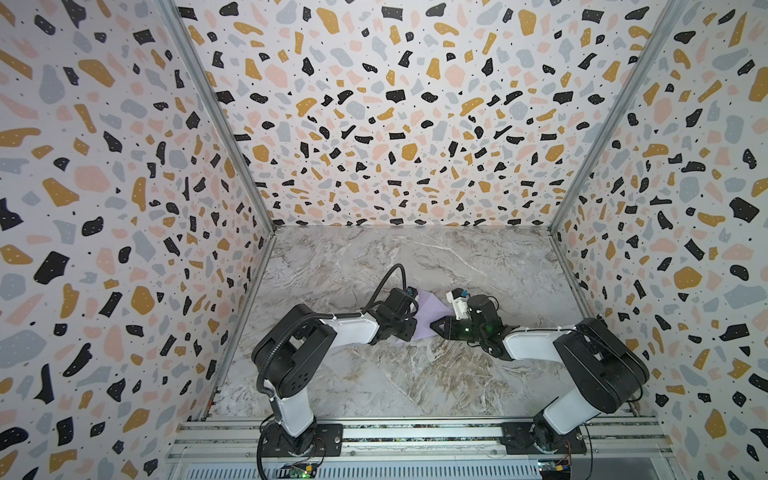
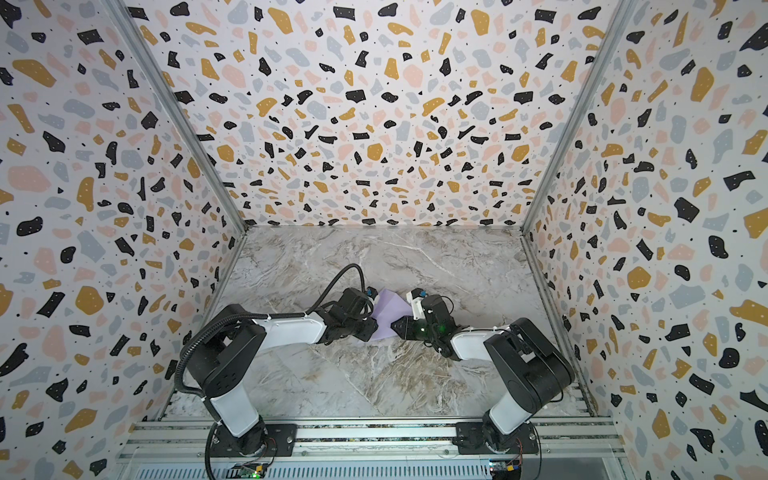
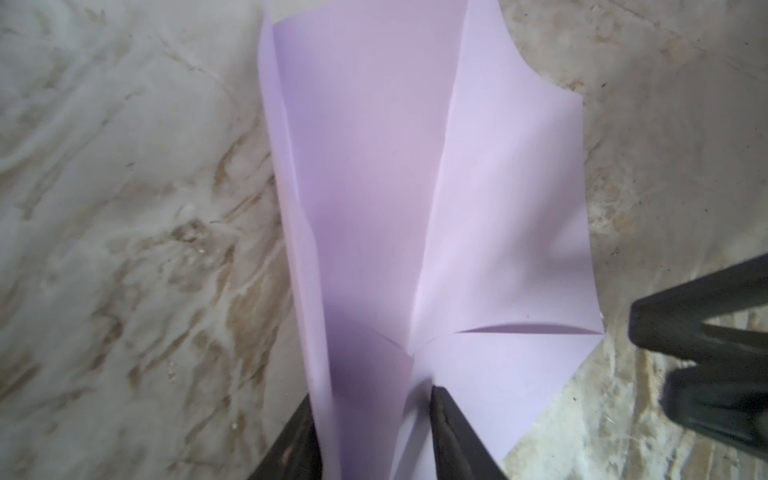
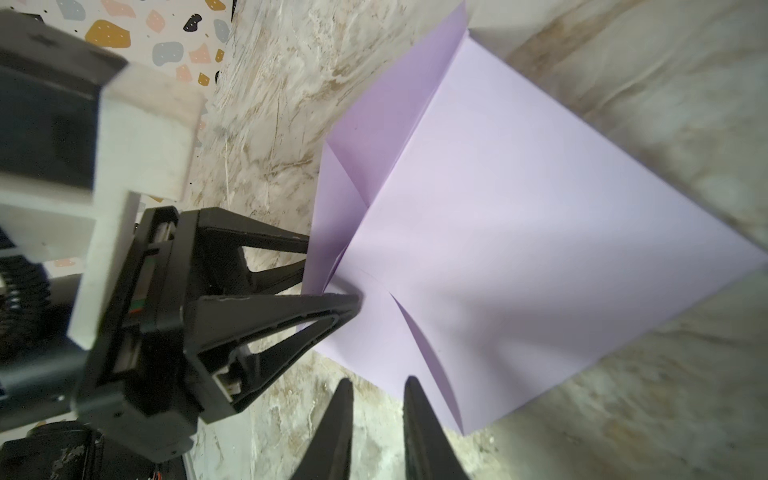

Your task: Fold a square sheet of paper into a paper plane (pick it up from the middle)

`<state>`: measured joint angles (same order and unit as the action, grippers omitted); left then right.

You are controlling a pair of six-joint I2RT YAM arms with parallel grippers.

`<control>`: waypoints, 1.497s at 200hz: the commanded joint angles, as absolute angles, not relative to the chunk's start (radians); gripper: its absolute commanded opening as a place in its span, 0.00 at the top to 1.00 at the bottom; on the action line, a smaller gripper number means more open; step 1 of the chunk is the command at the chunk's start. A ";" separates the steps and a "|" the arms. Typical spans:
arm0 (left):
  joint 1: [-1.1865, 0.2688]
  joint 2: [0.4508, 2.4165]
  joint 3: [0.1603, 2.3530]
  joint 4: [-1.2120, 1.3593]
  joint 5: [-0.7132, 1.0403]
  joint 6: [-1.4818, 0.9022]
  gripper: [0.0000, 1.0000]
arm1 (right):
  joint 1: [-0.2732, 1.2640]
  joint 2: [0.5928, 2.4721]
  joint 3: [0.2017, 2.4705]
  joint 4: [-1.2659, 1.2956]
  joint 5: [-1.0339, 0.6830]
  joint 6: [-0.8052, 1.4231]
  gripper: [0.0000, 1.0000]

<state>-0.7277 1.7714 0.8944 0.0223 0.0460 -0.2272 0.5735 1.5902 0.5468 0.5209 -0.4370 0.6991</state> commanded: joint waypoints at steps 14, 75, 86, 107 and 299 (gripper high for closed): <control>-0.744 1.779 0.917 0.019 0.065 -0.192 0.69 | 0.565 1.552 0.533 0.533 -0.427 0.710 0.76; -0.744 1.733 0.899 0.044 0.117 -0.220 0.86 | 0.553 1.526 0.512 0.550 -0.431 0.718 0.76; -0.743 1.724 0.894 0.050 0.132 -0.232 0.87 | 0.545 1.509 0.499 0.565 -0.429 0.722 0.75; -0.731 1.708 0.885 0.068 0.191 -0.274 0.90 | 0.523 1.486 0.471 0.609 -0.460 0.732 0.72; -0.560 1.515 0.698 0.739 0.770 -1.077 0.93 | 0.405 1.665 0.538 1.377 -0.857 1.298 0.36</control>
<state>-0.5629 1.5318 0.7177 0.5995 0.7002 -0.9733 0.4095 1.6341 0.4850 1.1965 -0.8162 1.1683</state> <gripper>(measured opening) 0.072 0.671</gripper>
